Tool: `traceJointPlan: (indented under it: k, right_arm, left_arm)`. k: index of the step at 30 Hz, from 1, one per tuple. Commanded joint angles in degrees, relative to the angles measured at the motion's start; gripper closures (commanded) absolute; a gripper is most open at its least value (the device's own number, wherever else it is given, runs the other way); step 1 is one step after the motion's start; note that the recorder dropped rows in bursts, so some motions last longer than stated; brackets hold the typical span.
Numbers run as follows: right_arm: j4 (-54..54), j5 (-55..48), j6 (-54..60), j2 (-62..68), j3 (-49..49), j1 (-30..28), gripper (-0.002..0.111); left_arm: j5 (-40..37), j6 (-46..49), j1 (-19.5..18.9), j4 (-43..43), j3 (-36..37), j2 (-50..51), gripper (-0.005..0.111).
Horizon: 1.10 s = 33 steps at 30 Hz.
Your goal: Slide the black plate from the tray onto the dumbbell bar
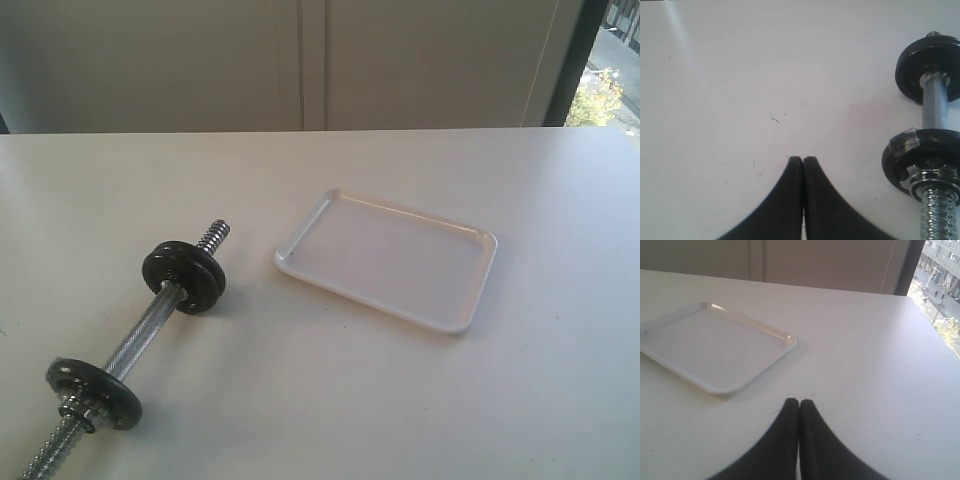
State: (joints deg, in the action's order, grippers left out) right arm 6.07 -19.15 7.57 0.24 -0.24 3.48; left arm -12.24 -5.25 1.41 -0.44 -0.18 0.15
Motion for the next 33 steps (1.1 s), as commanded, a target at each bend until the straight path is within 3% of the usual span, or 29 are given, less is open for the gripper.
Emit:
traceJointPlan:
  k: [1,5,24,33]
  right_arm:
    - [0.3,0.2,-2.2,-0.2,0.2,-0.5,0.108]
    - [0.3,0.2,-6.8,-0.2,0.2,-0.5,0.108]
    - [0.2,0.0,-6.8,-0.2,0.2,-0.5,0.108]
    - [-3.3,-0.4,-6.8,-0.2,0.2,-3.2,0.108]
  left_arm:
    - [0.1,0.0,0.3,-0.1,0.2,-0.1,0.107]
    - [0.1,0.0,0.3,-0.1,0.2,-0.1,0.107]
    - [0.1,0.0,0.3,-0.1,0.2,-0.1,0.107]
    - [0.1,0.0,0.3,-0.1,0.2,-0.1,0.107]
